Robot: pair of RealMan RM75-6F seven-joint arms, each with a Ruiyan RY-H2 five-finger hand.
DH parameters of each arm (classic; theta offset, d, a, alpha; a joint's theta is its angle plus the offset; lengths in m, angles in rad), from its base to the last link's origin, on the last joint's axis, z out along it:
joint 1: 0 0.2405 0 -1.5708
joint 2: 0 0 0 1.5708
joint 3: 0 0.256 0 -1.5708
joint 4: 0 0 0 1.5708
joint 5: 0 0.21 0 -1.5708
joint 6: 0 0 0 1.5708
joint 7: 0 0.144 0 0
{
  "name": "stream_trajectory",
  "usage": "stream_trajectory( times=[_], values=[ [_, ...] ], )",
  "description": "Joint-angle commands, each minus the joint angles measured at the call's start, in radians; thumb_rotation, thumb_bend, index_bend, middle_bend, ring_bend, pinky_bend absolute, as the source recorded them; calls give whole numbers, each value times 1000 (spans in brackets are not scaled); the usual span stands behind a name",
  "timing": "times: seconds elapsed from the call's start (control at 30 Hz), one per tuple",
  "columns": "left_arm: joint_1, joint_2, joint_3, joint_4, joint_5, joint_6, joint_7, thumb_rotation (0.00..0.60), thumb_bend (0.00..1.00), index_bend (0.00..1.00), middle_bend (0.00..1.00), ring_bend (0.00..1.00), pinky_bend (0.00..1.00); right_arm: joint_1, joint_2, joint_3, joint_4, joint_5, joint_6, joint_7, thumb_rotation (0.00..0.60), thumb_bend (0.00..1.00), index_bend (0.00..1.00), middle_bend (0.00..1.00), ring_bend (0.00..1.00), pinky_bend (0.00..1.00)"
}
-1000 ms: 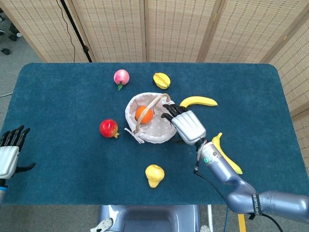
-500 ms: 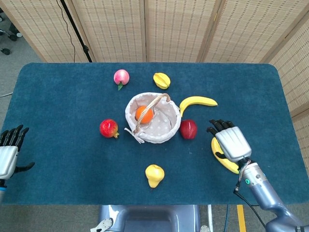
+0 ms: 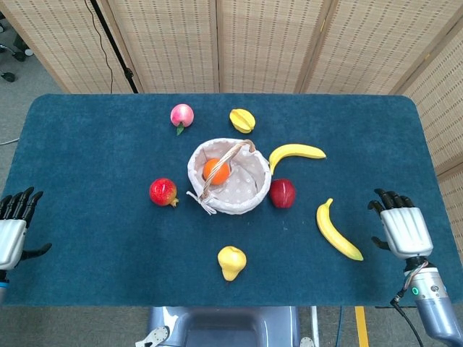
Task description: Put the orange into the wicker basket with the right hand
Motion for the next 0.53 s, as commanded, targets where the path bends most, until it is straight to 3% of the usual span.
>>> stream_trajectory(
  times=[0.03,0.23,0.53],
  values=[
    [2,-1,2,-1,6,5,3,600,60,0,0,0,0,-50,-43,-11,96,-15,32,70,600,96,364,192,212,262],
    [7,0,6,-6,15,15,4,600,59,0,0,0,0,-105,-99,-11,212,-28,68,139,600,99,366,192,212,262],
    [6,-4,7,2,10,7,3,600,60,0,0,0,0,-154,-123,14,260,-44,117,181,600,110,366,192,212,262]
  ],
)
